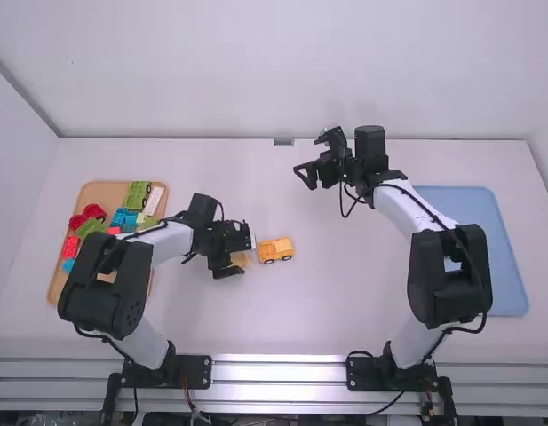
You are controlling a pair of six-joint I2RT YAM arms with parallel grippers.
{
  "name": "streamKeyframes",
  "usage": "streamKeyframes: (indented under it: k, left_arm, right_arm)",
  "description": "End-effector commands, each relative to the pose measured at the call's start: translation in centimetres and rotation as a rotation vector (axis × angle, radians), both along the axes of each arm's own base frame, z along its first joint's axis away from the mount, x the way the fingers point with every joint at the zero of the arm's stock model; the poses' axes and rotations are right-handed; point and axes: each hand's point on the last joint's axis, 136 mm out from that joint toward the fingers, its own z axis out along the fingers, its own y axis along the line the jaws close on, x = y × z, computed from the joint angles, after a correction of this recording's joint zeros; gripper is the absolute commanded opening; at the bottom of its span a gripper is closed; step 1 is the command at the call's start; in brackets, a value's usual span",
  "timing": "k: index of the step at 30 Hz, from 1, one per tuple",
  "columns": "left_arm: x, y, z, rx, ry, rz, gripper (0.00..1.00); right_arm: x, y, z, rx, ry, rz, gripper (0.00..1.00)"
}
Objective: Assemble lego blocks to make yellow taxi
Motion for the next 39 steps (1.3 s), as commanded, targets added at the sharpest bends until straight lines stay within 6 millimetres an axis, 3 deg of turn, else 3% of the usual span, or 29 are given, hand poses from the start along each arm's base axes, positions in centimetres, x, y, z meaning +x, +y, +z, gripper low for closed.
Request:
streamKeyframes:
  k: [1,4,7,11,13,20,30,35,39]
  left_arm:
    - [-0.8,-1.0,0.1,-0.053,0.037,-0.007,0.99]
    - [-1.3,-0.9,-0.1,-0.053,0.078,0.029,0.99]
    - [-2.1,-0.6,-0.6,-0.078,0.06,-0.015,0.99]
    - [-2.2,-1.4,0.7,-0.313,-0.032,-0.053,0.99]
    - [-2.2,-1.1,1.5,-0.43,-0.092,-0.042,0.99]
    - [-3.0,0.4,1.8,-0.549,-0.139,0.035,0.99]
    - [-2.6,0.2,-0.5,-0.547,-0.095,0.065,1.0]
    - [-1.5,-0.1,-0.8,-0.595,-0.058,0.075,0.92]
    - [-1.0,0.1,-1.4,-0.577,-0.037,0.089,0.77]
  right_arm:
    - [0.3,0.0,2.5,-0.002,-0.075,0.014,0.99]
    - [-0.3,0.5,2.6,-0.027,-0.128,0.093,0.99]
    - [-2.3,2.0,3.2,-0.005,-0.198,0.272,0.99]
    - [-4.4,2.3,3.3,0.004,-0.276,0.436,0.99]
    - [-4.8,1.9,3.3,0.018,-0.269,0.451,0.99]
    - [-5.0,1.6,3.0,0.013,-0.262,0.459,0.99]
    - [-5.9,2.9,2.8,0.018,-0.25,0.493,0.99]
    - [-6.0,2.9,2.6,0.021,-0.231,0.49,0.99]
    - [-6.1,2.9,2.6,0.02,-0.227,0.491,0.99]
